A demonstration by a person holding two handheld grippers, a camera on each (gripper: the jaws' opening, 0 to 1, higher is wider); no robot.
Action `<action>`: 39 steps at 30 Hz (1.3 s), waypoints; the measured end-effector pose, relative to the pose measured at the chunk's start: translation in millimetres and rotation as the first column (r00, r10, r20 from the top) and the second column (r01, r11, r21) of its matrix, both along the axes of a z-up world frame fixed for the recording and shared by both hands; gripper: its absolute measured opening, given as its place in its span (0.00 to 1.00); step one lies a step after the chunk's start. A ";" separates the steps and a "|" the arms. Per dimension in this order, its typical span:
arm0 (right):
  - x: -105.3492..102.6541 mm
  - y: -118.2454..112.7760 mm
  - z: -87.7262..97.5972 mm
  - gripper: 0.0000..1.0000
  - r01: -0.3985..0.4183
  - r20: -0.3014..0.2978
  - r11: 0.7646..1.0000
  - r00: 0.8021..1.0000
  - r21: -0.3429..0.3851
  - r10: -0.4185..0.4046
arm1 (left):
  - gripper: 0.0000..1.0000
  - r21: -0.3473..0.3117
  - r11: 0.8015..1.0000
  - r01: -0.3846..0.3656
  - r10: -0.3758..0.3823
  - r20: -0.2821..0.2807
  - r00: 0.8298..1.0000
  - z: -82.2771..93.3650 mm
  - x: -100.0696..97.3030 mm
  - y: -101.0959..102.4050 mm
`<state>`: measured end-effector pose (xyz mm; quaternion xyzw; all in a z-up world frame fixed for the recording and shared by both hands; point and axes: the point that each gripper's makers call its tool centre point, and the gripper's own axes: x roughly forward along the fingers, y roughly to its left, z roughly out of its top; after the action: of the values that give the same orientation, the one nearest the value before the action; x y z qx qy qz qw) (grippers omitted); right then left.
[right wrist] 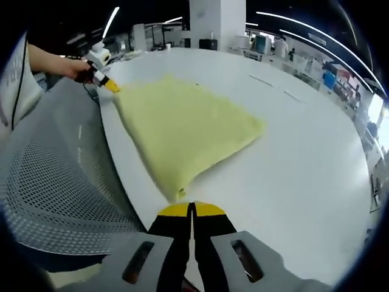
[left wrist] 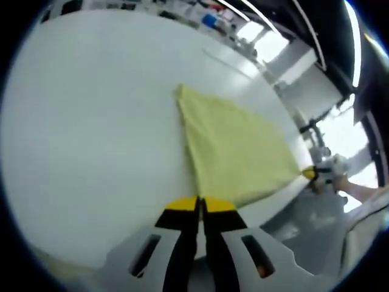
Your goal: Fold the garment on the visible template until the final outline fits inside the template.
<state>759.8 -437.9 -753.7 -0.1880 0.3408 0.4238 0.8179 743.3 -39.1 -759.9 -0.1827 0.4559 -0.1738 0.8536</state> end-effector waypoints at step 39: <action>3.7 44.1 70.0 0.73 0.215 0.067 0.939 0.968 0.270 -0.241 | 0.86 0.081 0.967 0.241 -0.253 0.399 0.881 96.1 4.1 -57.7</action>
<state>763.5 -393.8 -683.6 -0.0588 0.2608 0.3574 0.8949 747.4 -96.8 -663.7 -0.0706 0.2906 -0.3088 0.9029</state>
